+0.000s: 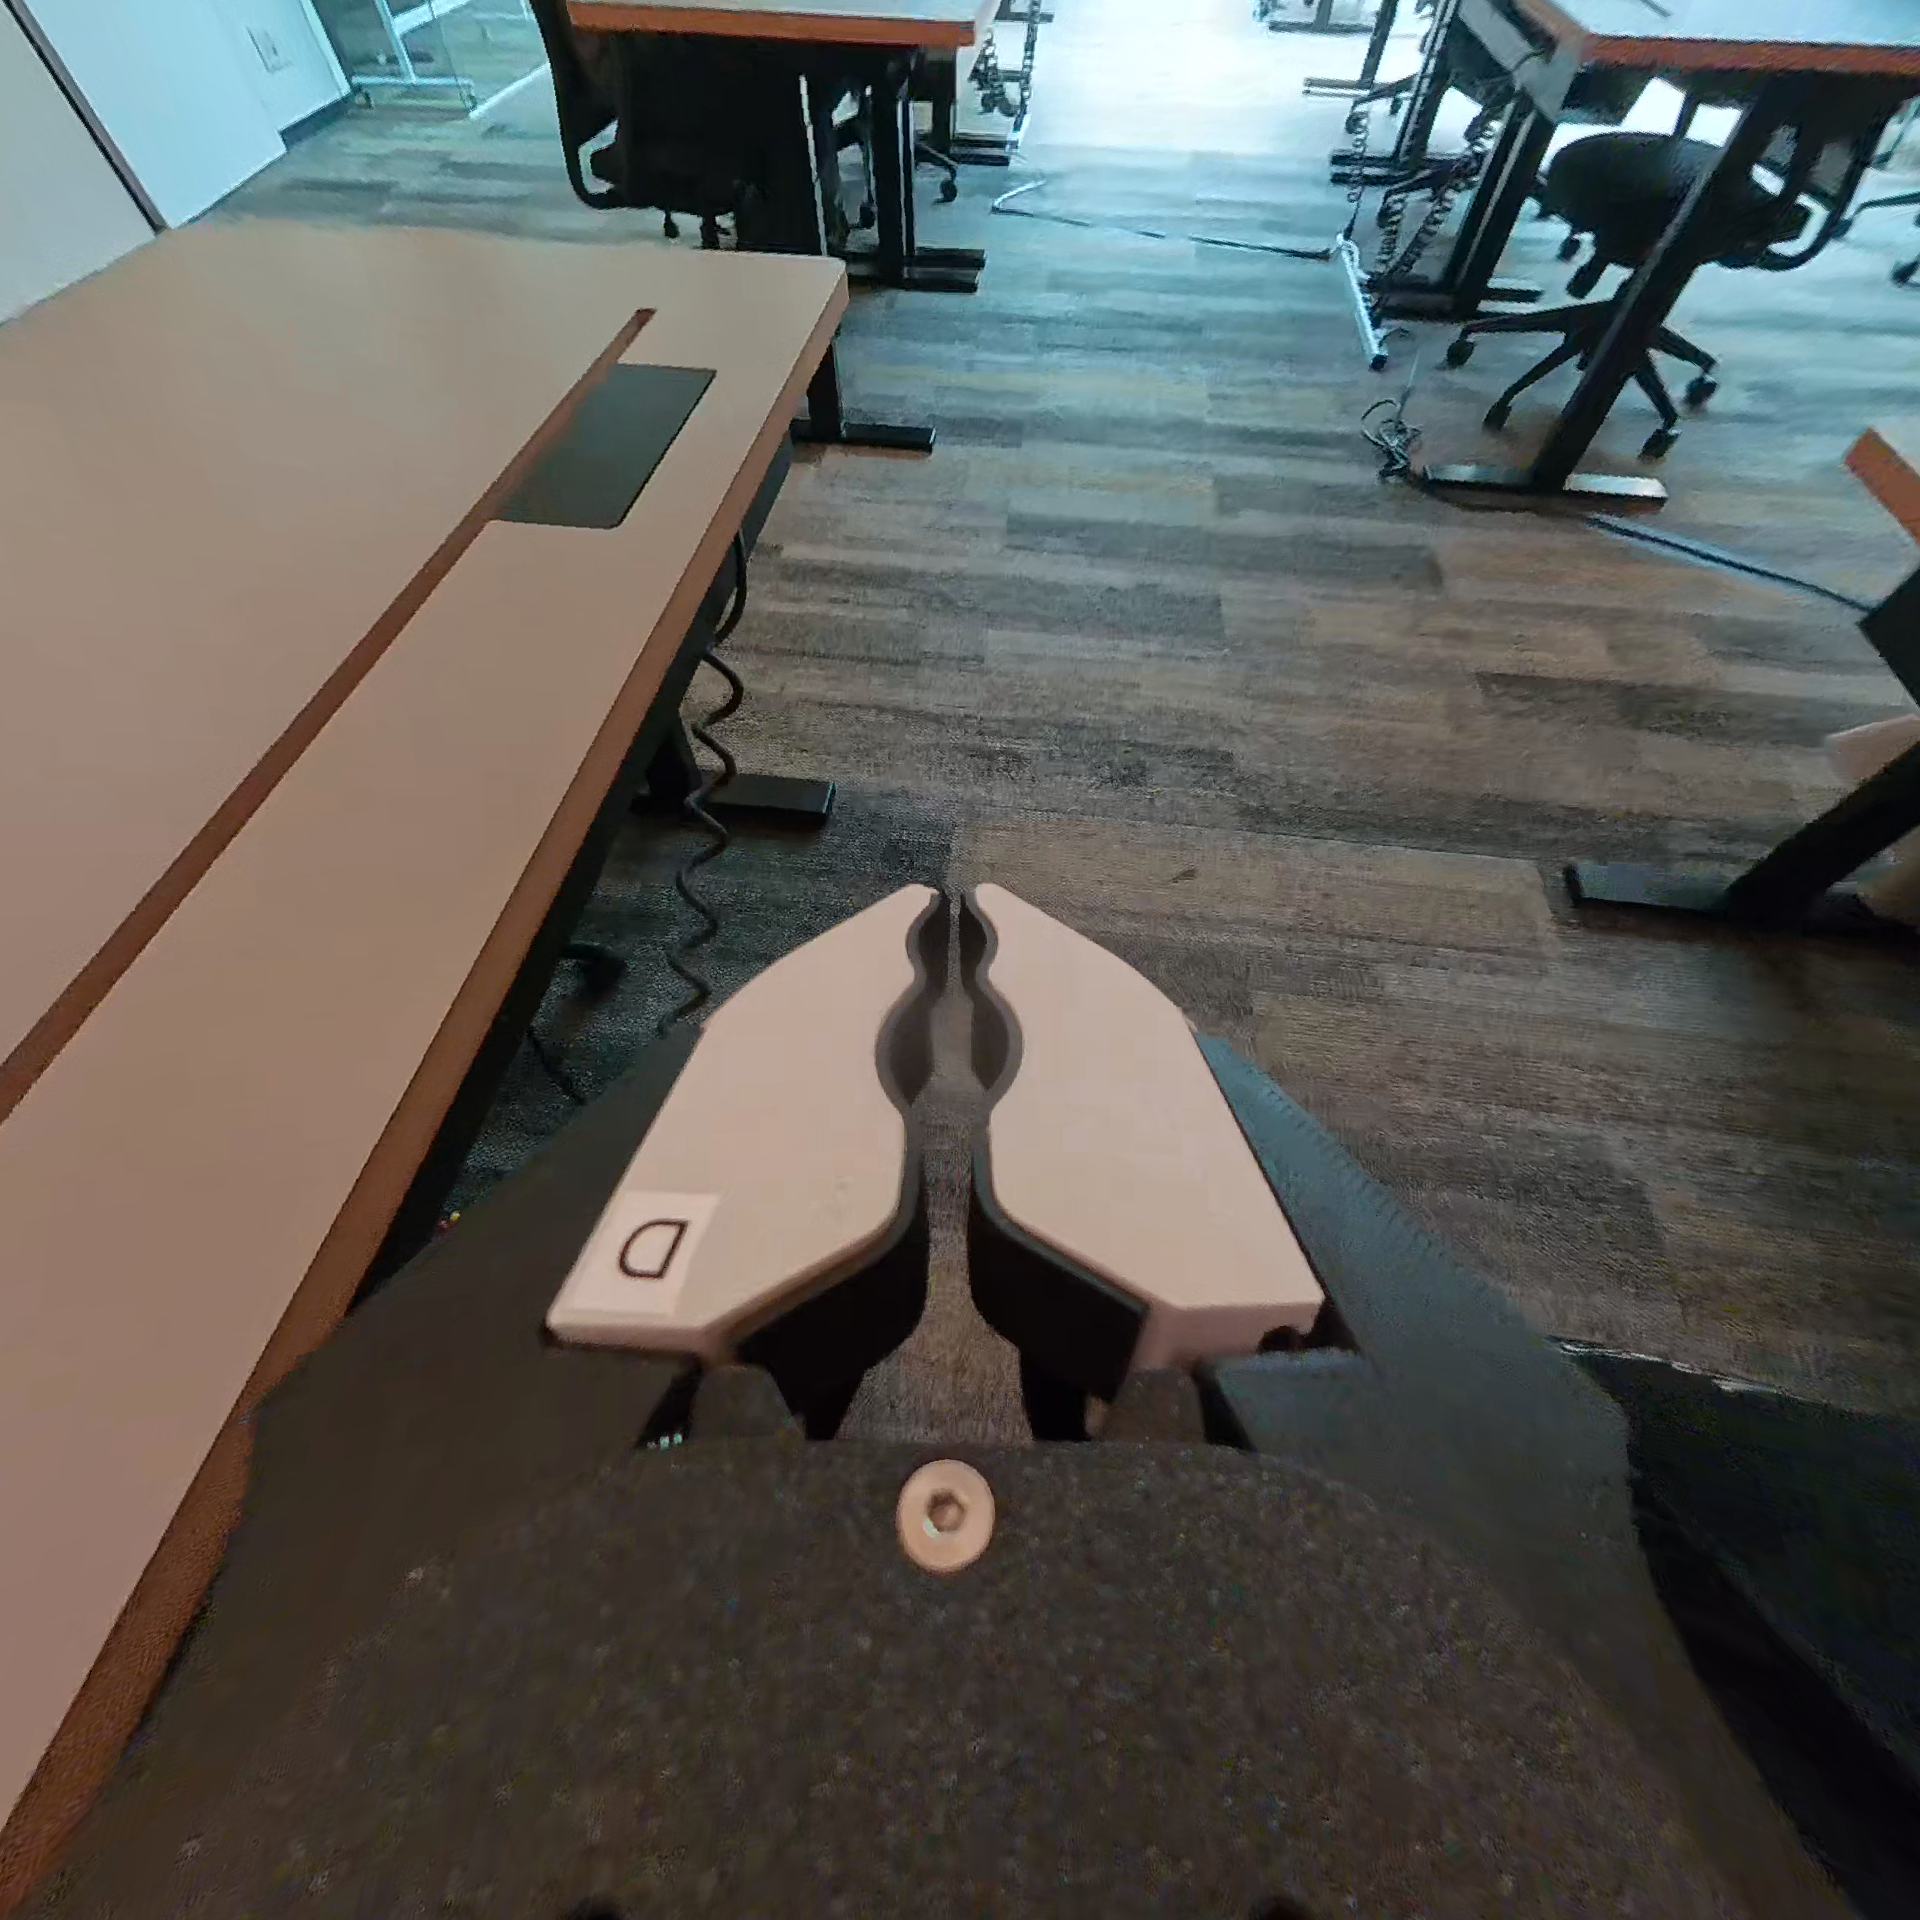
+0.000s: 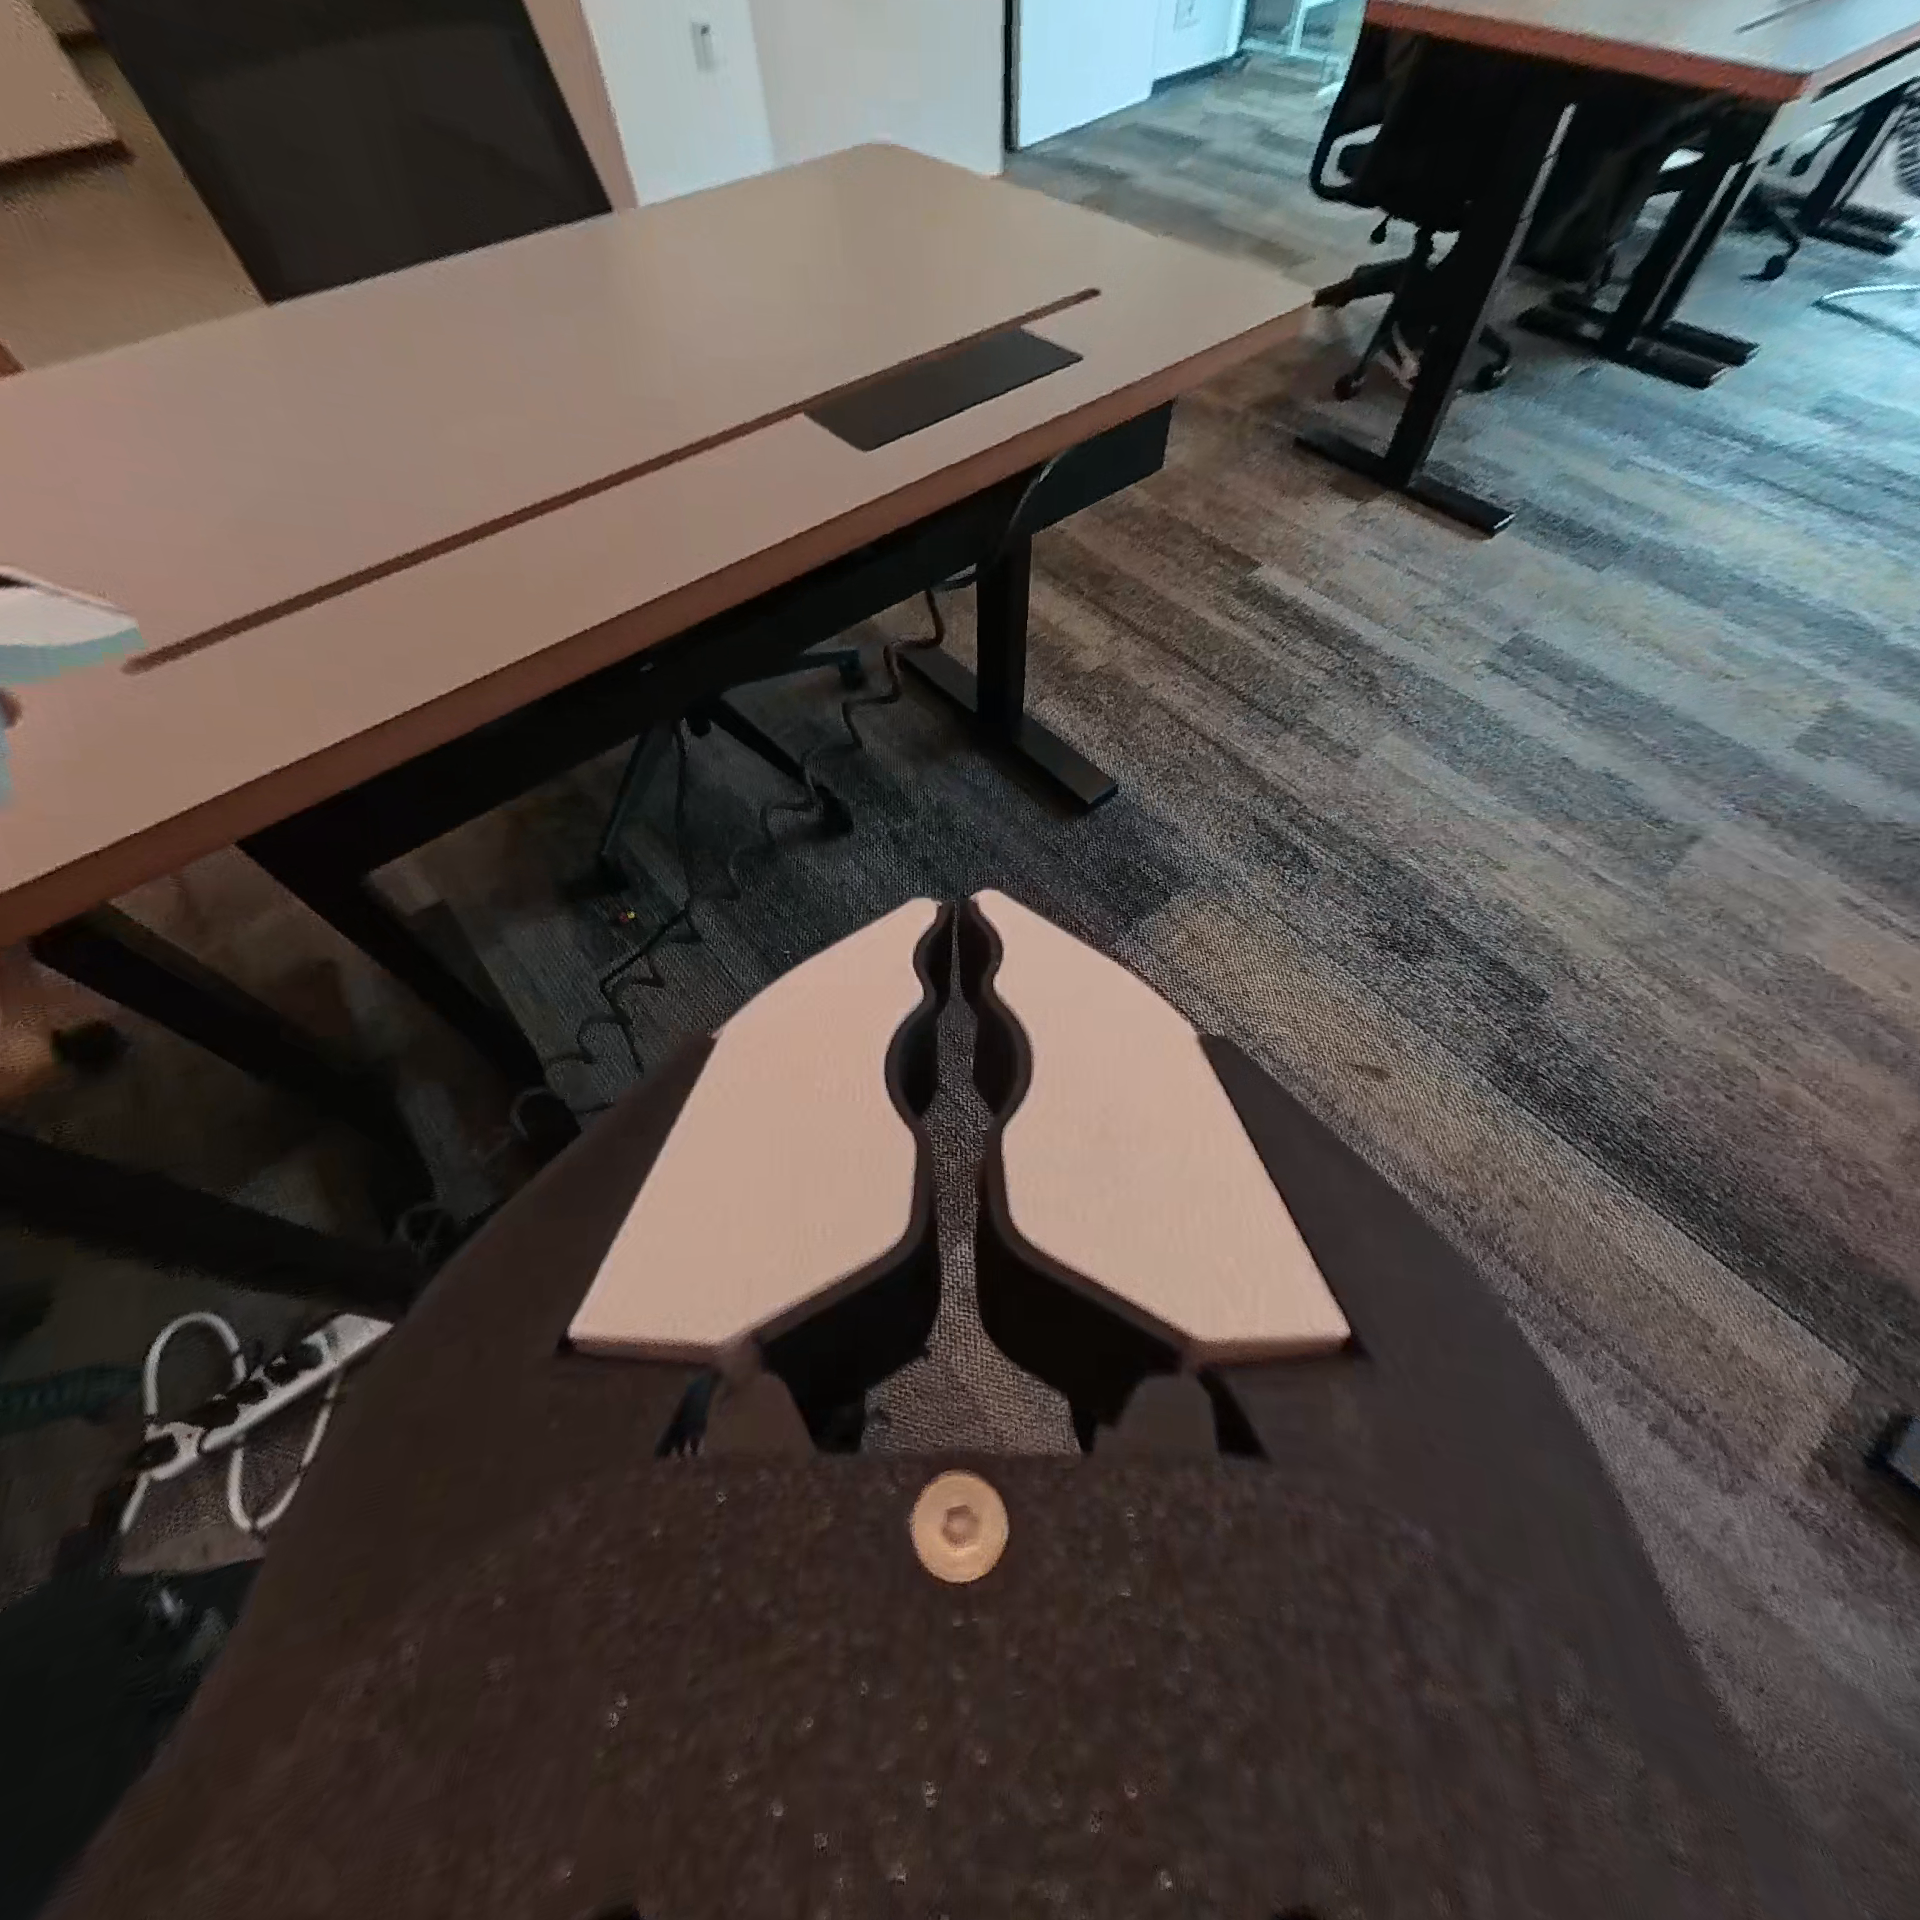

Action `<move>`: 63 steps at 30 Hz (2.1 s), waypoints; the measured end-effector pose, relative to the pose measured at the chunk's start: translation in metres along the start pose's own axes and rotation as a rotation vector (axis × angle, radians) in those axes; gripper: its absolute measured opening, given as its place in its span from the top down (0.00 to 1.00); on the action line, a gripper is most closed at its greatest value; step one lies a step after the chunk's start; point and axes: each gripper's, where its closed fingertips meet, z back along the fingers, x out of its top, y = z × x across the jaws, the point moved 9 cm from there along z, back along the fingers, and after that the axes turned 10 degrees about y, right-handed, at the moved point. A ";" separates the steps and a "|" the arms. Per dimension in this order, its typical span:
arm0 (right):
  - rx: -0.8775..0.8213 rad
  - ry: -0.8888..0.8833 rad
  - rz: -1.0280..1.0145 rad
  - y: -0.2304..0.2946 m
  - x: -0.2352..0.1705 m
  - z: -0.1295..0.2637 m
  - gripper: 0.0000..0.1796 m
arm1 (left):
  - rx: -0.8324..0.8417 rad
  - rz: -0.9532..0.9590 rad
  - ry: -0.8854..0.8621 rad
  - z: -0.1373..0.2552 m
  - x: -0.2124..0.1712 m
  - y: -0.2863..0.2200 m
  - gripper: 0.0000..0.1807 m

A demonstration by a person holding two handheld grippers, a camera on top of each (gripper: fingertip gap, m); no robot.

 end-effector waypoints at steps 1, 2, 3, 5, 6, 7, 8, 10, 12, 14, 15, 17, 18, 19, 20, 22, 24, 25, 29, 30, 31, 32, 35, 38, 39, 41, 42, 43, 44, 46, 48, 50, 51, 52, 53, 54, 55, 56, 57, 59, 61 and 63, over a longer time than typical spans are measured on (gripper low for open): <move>0.014 0.017 0.015 -0.012 0.006 -0.018 1.00 | 0.005 0.019 0.000 -0.023 0.007 0.003 0.99; 0.028 0.036 0.031 -0.025 0.014 -0.039 0.99 | 0.010 0.045 0.003 -0.046 0.013 0.005 0.99; 0.042 0.048 0.048 -0.038 0.019 -0.060 0.99 | 0.014 0.074 0.007 -0.067 0.017 0.007 0.99; 0.068 0.057 0.084 -0.065 0.027 -0.105 0.99 | 0.038 0.115 0.012 -0.111 0.020 0.009 0.99; 0.082 0.055 0.105 -0.080 0.031 -0.131 0.99 | 0.057 0.130 0.022 -0.134 0.018 0.012 0.99; 0.099 0.050 0.125 -0.094 0.033 -0.158 0.99 | 0.071 0.154 0.036 -0.159 0.014 0.013 0.99; 0.121 0.050 0.138 -0.108 0.035 -0.186 1.00 | 0.086 0.179 0.057 -0.185 0.009 0.013 0.99; 0.172 0.048 0.152 -0.136 0.036 -0.246 1.00 | 0.132 0.197 0.094 -0.236 -0.001 0.013 0.99; 0.227 0.040 0.173 -0.162 0.034 -0.305 1.00 | 0.174 0.241 0.127 -0.288 -0.014 0.011 0.99; 0.284 0.039 0.215 -0.186 0.026 -0.367 1.00 | 0.208 0.304 0.116 -0.341 -0.030 0.010 0.99; 0.310 0.040 0.236 -0.196 0.020 -0.397 1.00 | 0.225 0.332 0.113 -0.368 -0.040 0.009 0.99; 0.372 0.039 0.288 -0.212 0.002 -0.459 1.00 | 0.277 0.370 0.106 -0.422 -0.066 0.011 0.99; 0.398 0.042 0.313 -0.217 -0.011 -0.490 1.00 | 0.301 0.396 0.101 -0.448 -0.081 0.014 0.99; 0.424 0.048 0.337 -0.219 -0.024 -0.520 1.00 | 0.329 0.422 0.100 -0.473 -0.098 0.017 0.99; 0.448 0.049 0.365 -0.220 -0.037 -0.550 1.00 | 0.360 0.448 0.106 -0.497 -0.117 0.022 1.00; 0.477 0.029 0.430 -0.214 -0.059 -0.604 1.00 | 0.395 0.508 0.114 -0.540 -0.155 0.036 1.00; 0.501 0.010 0.448 -0.207 -0.076 -0.654 1.00 | 0.434 0.514 0.124 -0.579 -0.188 0.053 1.00; 0.512 0.004 0.438 -0.203 -0.084 -0.676 1.00 | 0.460 0.515 0.131 -0.597 -0.205 0.063 1.00; 0.567 -0.034 0.442 -0.195 -0.115 -0.757 1.00 | 0.566 0.562 0.135 -0.659 -0.268 0.124 1.00; 0.573 -0.048 0.454 -0.195 -0.122 -0.776 1.00 | 0.589 0.557 0.144 -0.675 -0.284 0.141 1.00; 0.578 -0.058 0.459 -0.196 -0.130 -0.795 1.00 | 0.614 0.551 0.157 -0.689 -0.299 0.159 1.00; 0.580 -0.064 0.458 -0.198 -0.137 -0.813 1.00 | 0.631 0.552 0.167 -0.702 -0.315 0.178 0.99; 0.568 -0.091 0.455 -0.204 -0.164 -0.860 1.00 | 0.676 0.538 0.179 -0.731 -0.361 0.235 0.93; 0.537 -0.106 0.444 -0.209 -0.196 -0.897 1.00 | 0.735 0.545 0.198 -0.742 -0.405 0.293 0.85; 0.531 -0.098 0.425 -0.210 -0.206 -0.907 0.99 | 0.757 0.562 0.200 -0.742 -0.420 0.312 0.82; 0.509 -0.093 0.399 -0.212 -0.223 -0.923 0.99 | 0.805 0.596 0.203 -0.736 -0.446 0.348 0.81; 0.496 -0.086 0.390 -0.213 -0.230 -0.929 0.99 | 0.828 0.615 0.211 -0.733 -0.458 0.366 0.80; 0.490 -0.075 0.376 -0.214 -0.237 -0.934 0.99 | 0.851 0.634 0.214 -0.729 -0.470 0.383 0.79; 0.491 -0.062 0.364 -0.214 -0.243 -0.938 0.98 | 0.874 0.655 0.215 -0.725 -0.482 0.400 0.79; 0.487 -0.044 0.369 -0.215 -0.252 -0.940 0.98 | 0.920 0.673 0.238 -0.717 -0.503 0.431 0.78; 0.489 -0.017 0.378 -0.217 -0.260 -0.940 0.98 | 0.953 0.676 0.274 -0.708 -0.523 0.458 0.77; 0.484 0.016 0.378 -0.221 -0.266 -0.939 0.98 | 0.976 0.677 0.311 -0.701 -0.539 0.479 0.76; 0.479 0.031 0.376 -0.222 -0.268 -0.938 0.98 | 0.987 0.681 0.332 -0.699 -0.547 0.488 0.76; 0.471 0.045 0.374 -0.224 -0.270 -0.937 0.98 | 0.994 0.685 0.346 -0.698 -0.554 0.496 0.75; 0.461 0.058 0.372 -0.225 -0.271 -0.936 0.98 | 0.998 0.688 0.363 -0.697 -0.561 0.504 0.75; 0.455 0.071 0.368 -0.225 -0.273 -0.935 0.98 | 0.999 0.688 0.380 -0.698 -0.567 0.511 0.74; 0.449 0.082 0.365 -0.225 -0.274 -0.934 0.98 | 1.001 0.685 0.392 -0.700 -0.572 0.517 0.74; 0.445 0.094 0.363 -0.224 -0.274 -0.933 0.98 | 1.000 0.685 0.398 -0.701 -0.576 0.524 0.74; 0.442 0.106 0.359 -0.223 -0.275 -0.932 0.98 | 1.000 0.690 0.406 -0.703 -0.580 0.531 0.73; 0.442 0.132 0.352 -0.220 -0.277 -0.931 0.98 | 1.011 0.700 0.413 -0.704 -0.587 0.545 0.72; 0.434 0.152 0.348 -0.217 -0.279 -0.930 0.98 | 1.026 0.710 0.426 -0.703 -0.596 0.565 0.72; 0.427 0.173 0.340 -0.214 -0.281 -0.931 0.99 | 1.036 0.704 0.452 -0.701 -0.602 0.578 0.72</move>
